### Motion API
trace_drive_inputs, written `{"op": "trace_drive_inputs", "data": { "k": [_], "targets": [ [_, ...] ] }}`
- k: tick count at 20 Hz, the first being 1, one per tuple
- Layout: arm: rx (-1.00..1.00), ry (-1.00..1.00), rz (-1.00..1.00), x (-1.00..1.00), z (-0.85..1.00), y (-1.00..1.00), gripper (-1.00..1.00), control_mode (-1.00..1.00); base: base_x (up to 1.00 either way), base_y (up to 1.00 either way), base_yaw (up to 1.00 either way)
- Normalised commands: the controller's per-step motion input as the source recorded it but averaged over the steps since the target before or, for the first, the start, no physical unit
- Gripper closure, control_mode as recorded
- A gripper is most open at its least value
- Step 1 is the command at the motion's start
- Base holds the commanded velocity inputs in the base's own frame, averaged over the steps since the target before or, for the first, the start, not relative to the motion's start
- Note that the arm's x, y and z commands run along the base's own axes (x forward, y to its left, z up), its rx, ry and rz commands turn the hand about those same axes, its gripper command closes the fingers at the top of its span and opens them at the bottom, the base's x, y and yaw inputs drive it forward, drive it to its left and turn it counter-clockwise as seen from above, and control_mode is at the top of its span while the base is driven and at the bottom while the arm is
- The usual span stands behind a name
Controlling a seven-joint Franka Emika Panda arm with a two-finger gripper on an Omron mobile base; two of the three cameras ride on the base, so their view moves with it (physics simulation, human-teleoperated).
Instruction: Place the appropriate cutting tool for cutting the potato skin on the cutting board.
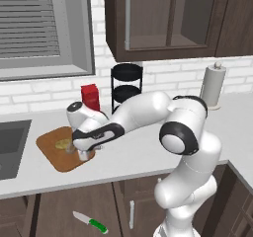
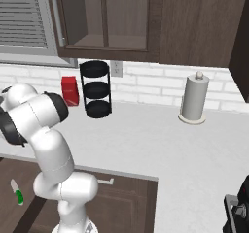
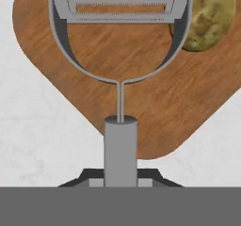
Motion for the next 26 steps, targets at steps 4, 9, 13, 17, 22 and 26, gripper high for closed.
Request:
{"op": "trace_drive_inputs", "data": {
  "k": [4, 9, 13, 17, 22, 26],
  "targets": [
    [0.08, -0.05, 0.00, 0.08, -0.20, 0.34, 1.00, -1.00, 0.00, 0.00, 0.00],
    [0.09, -0.01, 0.00, 0.20, -0.20, 0.24, 1.00, -1.00, 0.00, 0.00, 0.00],
    [0.05, -0.01, 0.00, 0.32, -0.04, 0.05, 1.00, -1.00, 0.00, 0.00, 0.00],
    [0.04, 0.00, 0.00, 0.08, -0.06, 0.02, 1.00, -1.00, 0.00, 0.00, 0.00],
    [0.04, 0.00, 0.00, 0.00, -0.13, 0.16, 1.00, -1.00, 0.00, 0.00, 0.00],
    [0.02, 0.00, 0.00, 0.01, -0.13, 0.21, 1.00, -1.00, 0.00, 0.00, 0.00]
  ]
}}
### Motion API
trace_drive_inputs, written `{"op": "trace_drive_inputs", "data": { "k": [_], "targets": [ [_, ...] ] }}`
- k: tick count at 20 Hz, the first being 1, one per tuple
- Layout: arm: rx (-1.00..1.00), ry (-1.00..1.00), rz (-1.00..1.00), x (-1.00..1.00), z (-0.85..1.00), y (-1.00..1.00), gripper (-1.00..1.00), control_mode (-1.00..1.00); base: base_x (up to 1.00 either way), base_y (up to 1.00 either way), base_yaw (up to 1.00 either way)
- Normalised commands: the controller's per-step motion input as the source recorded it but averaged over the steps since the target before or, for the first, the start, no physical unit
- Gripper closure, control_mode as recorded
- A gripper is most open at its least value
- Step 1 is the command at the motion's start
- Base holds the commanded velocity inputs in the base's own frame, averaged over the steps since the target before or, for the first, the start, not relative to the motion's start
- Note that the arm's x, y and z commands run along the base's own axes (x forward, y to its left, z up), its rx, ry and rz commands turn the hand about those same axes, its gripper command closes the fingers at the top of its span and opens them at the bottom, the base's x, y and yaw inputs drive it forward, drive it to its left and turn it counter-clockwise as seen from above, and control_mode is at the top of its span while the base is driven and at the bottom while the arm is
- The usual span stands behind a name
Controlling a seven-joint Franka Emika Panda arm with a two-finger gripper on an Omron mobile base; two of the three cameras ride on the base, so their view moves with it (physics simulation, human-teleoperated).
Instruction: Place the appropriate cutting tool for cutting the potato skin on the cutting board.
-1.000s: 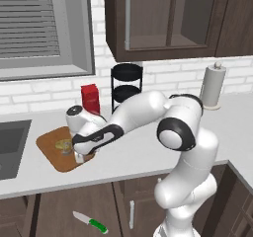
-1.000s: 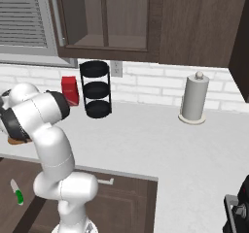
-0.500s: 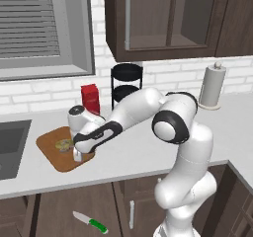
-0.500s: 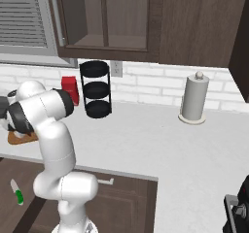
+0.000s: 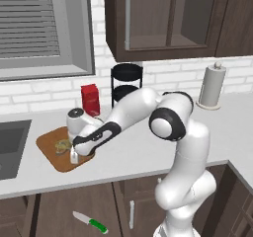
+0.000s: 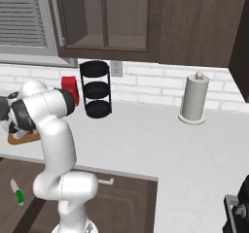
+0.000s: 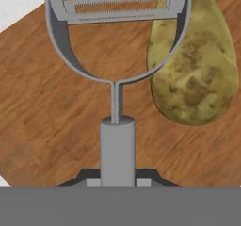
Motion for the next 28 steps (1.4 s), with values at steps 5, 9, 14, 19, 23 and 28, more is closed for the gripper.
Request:
{"op": "trace_drive_inputs", "data": {
  "k": [5, 9, 14, 19, 23, 28],
  "targets": [
    [0.00, 0.00, 0.00, 0.10, -0.07, 0.05, -1.00, -1.00, 0.00, 0.00, 0.00],
    [0.00, 0.00, 0.00, 0.00, -0.02, 0.00, -1.00, -1.00, 0.00, 0.00, 0.00],
    [0.00, 0.00, 0.00, 0.00, 0.00, 0.00, -1.00, -1.00, 0.00, 0.00, 0.00],
    [0.03, -0.03, 0.00, -0.11, 0.77, 0.00, -1.00, -1.00, 0.00, 0.00, 0.00],
    [0.10, 0.00, -0.08, -0.79, 1.00, -0.28, -1.00, -1.00, 0.00, 0.00, 0.00],
    [0.11, 0.00, -0.23, -1.00, 0.71, -0.85, -1.00, -1.00, 0.00, 0.00, 0.00]
  ]
}}
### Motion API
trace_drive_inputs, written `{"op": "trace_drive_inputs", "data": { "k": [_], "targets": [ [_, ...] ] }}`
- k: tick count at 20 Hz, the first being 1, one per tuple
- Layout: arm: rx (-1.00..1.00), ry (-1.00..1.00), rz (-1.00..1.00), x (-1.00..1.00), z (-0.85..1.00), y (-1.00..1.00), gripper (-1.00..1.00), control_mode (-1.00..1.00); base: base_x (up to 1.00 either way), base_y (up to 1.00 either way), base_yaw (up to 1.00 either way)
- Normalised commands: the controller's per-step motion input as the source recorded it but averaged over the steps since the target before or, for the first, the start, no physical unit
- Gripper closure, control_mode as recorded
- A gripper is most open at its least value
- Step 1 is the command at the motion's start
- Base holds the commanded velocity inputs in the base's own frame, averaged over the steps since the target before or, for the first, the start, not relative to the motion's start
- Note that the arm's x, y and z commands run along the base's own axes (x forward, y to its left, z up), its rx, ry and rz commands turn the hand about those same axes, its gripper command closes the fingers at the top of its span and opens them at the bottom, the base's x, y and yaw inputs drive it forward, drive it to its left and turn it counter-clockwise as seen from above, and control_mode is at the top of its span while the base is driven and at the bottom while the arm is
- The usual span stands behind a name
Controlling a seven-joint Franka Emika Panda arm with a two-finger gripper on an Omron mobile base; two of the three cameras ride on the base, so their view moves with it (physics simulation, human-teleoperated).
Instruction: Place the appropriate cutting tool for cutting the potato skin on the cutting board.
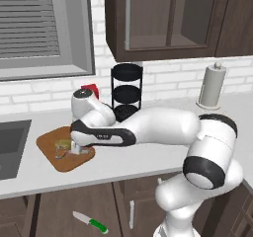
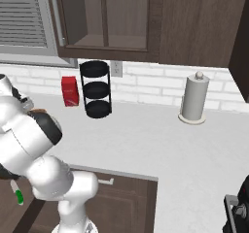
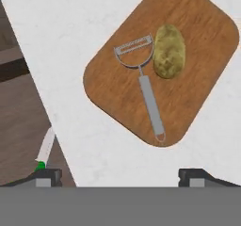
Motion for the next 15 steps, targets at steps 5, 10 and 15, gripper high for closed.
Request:
{"op": "trace_drive_inputs", "data": {
  "k": [5, 10, 15],
  "targets": [
    [0.08, -0.01, -0.24, -1.00, 0.35, -1.00, -1.00, -1.00, 0.00, 0.00, 0.00],
    [0.08, -0.08, -0.16, -1.00, 0.09, -1.00, -1.00, -1.00, 0.00, 0.00, 0.00],
    [0.07, -0.12, -0.15, -0.98, 0.22, -1.00, -1.00, -1.00, 0.00, 0.00, 0.00]
  ]
}}
